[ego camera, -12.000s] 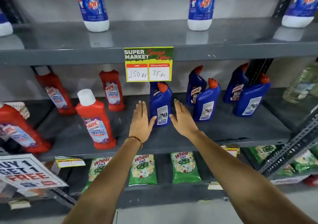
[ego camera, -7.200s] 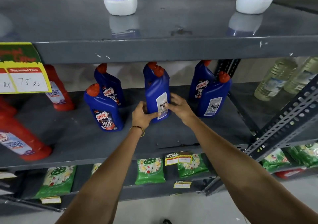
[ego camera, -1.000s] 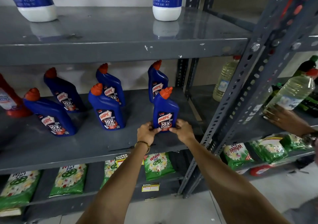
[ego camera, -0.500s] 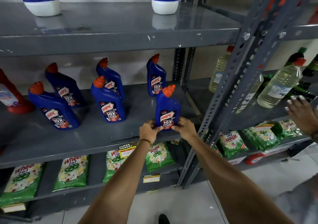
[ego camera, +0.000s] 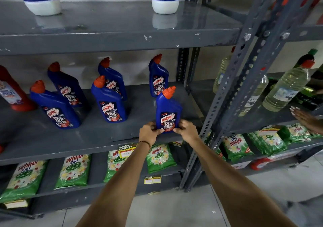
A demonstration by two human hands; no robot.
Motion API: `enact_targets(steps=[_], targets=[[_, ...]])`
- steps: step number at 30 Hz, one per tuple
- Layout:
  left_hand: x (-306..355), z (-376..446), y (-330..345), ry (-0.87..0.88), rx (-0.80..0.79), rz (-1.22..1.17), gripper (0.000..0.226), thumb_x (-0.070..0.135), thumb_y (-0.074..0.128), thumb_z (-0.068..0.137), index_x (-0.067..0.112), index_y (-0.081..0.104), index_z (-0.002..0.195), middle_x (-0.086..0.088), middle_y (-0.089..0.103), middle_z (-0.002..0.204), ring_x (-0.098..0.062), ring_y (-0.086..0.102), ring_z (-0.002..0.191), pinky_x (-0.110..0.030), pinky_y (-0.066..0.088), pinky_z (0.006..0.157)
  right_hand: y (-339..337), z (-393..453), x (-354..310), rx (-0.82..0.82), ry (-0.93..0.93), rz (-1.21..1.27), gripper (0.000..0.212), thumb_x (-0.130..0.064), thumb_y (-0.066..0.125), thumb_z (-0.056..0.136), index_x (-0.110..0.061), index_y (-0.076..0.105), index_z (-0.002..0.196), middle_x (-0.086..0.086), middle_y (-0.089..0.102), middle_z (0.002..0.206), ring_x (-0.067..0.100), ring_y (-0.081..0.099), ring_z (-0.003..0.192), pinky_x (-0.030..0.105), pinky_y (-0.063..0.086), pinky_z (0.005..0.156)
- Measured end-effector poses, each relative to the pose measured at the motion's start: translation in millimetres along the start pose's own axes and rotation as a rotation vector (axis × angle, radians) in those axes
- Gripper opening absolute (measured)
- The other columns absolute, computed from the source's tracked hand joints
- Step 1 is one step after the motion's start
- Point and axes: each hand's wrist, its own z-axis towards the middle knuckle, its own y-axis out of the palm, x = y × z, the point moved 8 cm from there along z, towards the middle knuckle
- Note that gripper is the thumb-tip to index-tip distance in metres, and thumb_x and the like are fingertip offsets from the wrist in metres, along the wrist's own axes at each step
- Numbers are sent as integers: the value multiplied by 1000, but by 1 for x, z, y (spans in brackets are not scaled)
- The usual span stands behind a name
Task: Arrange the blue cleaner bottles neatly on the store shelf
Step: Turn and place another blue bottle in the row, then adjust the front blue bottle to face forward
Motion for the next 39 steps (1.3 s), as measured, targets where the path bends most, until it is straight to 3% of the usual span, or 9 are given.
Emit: enact_targets(steps=[3, 6, 11, 15, 19, 24, 28, 39], targets=[[-4, -1, -3, -24, 10, -20, 48, 10, 72, 75, -2, 54, 118, -20, 64, 119, -29, 60, 110, -33, 46, 94, 3, -2, 3, -26, 18, 64, 51, 9, 66, 75, 5, 50, 123, 23, 60, 125, 33, 58, 117, 36, 46, 96], [-14, -1, -10, -59, 29, -64, 58, 10, 72, 75, 0, 47, 127, -20, 61, 124, -29, 58, 113, -35, 46, 99, 5, -8, 3, 3, 51, 92, 52, 8, 67, 74, 4, 49, 123, 20, 60, 126, 30, 57, 117, 30, 44, 92], [-31, -2, -41, -50, 34, -78, 58, 16, 72, 76, 2, 48, 127, -18, 60, 126, -27, 59, 113, -34, 45, 99, 4, -24, 0, 195, 90, 23, 37, -6, 69, 77, 0, 57, 112, 16, 67, 115, 27, 62, 105, 24, 39, 78], [-48, -3, -74, -44, 37, -73, 56, 17, 72, 76, -1, 50, 125, -19, 60, 125, -28, 59, 113, -36, 45, 101, 11, -46, 0, 390, 150, 16, 37, -11, 68, 78, 1, 58, 112, 20, 67, 113, 32, 62, 105, 26, 39, 76], [-72, -5, -121, -53, 32, -63, 54, 18, 72, 76, 0, 52, 123, -18, 60, 125, -27, 58, 114, -37, 44, 103, 42, -71, -14, 466, 215, 7, 35, -14, 63, 81, 2, 58, 112, 21, 66, 111, 34, 60, 103, 25, 33, 71], [-89, -3, -172, -38, 58, 27, 52, 24, 71, 77, 2, 54, 121, -18, 61, 124, -30, 56, 117, -39, 44, 102, 91, -77, -46, 414, 165, -12, 34, -17, 65, 81, 1, 57, 109, 21, 64, 112, 36, 58, 107, 34, 42, 81], [-94, 2, -199, -49, 104, 13, 66, 26, 70, 78, 4, 41, 133, -19, 53, 133, -32, 49, 124, -42, 41, 105, 128, -66, -71, 298, 171, 59, 54, -18, 64, 85, -1, 44, 132, 19, 53, 134, 32, 49, 125, 38, 41, 100], [-91, 50, -214, -66, 105, -2, 66, 21, 68, 79, 6, 38, 136, -19, 52, 135, -32, 49, 124, -39, 41, 102, 184, 13, -109, 69, 114, 114, 65, -11, 66, 82, -4, 36, 139, 17, 46, 142, 28, 46, 129, 37, 39, 107]])
